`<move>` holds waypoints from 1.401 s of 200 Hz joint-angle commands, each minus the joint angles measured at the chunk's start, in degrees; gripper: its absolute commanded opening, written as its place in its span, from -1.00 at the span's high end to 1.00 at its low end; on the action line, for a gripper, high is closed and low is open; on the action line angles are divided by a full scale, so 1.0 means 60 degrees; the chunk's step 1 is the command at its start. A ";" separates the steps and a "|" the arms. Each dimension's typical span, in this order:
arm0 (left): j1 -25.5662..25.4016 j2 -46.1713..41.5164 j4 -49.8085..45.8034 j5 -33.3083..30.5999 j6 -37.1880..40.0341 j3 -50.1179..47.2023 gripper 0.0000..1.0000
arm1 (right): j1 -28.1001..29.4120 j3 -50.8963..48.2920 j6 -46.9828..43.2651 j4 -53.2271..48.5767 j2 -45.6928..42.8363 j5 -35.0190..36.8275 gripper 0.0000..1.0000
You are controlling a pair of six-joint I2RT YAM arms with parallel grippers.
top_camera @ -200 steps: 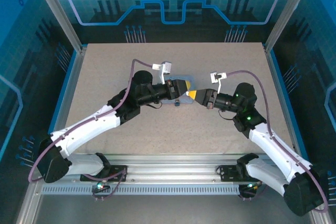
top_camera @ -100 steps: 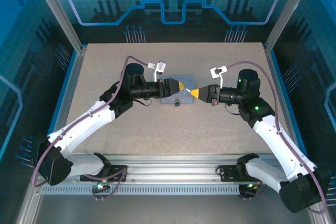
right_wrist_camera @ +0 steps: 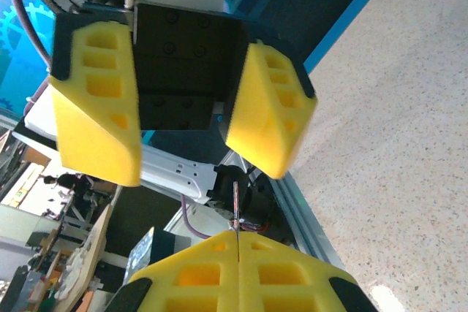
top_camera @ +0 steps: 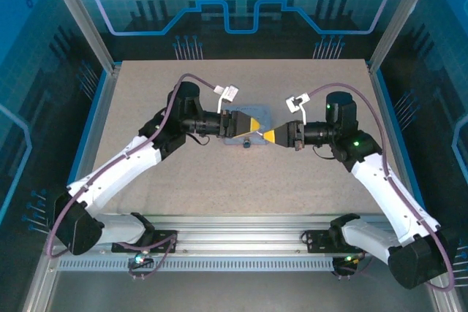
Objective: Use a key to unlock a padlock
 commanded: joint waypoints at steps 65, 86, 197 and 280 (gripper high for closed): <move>-0.0105 0.0123 -0.0162 0.0460 0.0125 0.0400 0.48 | 0.0106 0.0467 -0.0349 -0.0412 0.0234 -0.0330 1.00; -0.0156 0.0150 -0.0300 0.0455 0.0261 0.0455 0.48 | 0.0095 0.0465 -0.0287 -0.0435 0.0264 -0.0328 1.00; -0.0313 0.0138 -0.1230 -0.0104 0.0943 0.0595 1.00 | -0.0113 0.0374 -0.0001 -0.0305 0.0100 -0.0039 0.84; -0.0314 0.0006 0.0035 -0.0938 0.0056 0.0036 1.00 | -0.0107 -0.1783 0.2881 0.3339 -0.1348 0.2339 0.07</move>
